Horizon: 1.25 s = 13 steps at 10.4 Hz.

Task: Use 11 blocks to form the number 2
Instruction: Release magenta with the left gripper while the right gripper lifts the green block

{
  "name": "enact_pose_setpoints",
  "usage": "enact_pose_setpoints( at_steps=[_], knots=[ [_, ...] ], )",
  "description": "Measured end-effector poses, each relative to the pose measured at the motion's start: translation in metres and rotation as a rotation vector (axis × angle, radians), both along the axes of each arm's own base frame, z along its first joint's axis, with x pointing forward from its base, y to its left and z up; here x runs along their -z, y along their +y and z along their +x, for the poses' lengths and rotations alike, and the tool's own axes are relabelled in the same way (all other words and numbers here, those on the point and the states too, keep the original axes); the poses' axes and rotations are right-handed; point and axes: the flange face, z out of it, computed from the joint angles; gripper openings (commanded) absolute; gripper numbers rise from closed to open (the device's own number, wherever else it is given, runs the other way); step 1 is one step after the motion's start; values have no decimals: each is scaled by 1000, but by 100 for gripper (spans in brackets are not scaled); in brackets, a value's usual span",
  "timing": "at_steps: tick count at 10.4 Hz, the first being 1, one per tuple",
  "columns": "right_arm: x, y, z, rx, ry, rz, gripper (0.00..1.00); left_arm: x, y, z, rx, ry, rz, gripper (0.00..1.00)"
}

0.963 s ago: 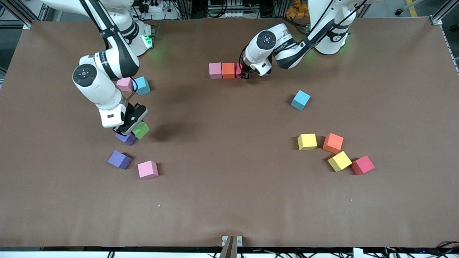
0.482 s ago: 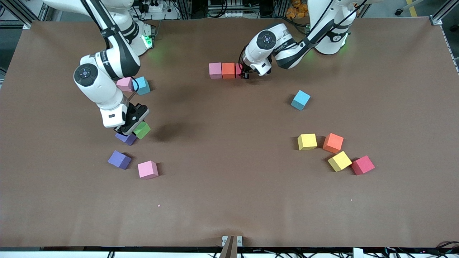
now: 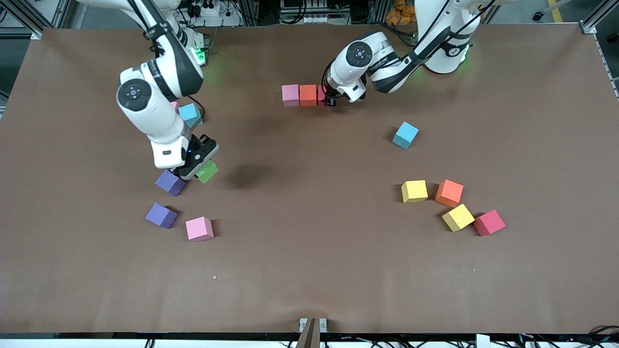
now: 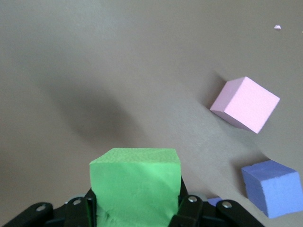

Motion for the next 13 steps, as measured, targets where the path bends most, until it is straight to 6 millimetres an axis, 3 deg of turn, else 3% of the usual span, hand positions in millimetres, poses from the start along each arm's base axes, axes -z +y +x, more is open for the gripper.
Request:
enact_pose_setpoints(
  at_steps=[6, 7, 8, 13],
  knots=[
    [-2, 6, -1, 13, -3, 4, 27, 0, -1, 1, -2, 3, -3, 48],
    [-3, 7, -1, 21, -3, 5, 27, 1, -1, 0, -2, 4, -3, 57],
    [-3, 9, -2, 31, -3, 6, 27, 1, -1, 1, -3, 5, -5, 100],
    [-3, 27, -9, 91, 3, 15, 27, 1, -3, 3, -12, 10, -7, 100]
  ],
)
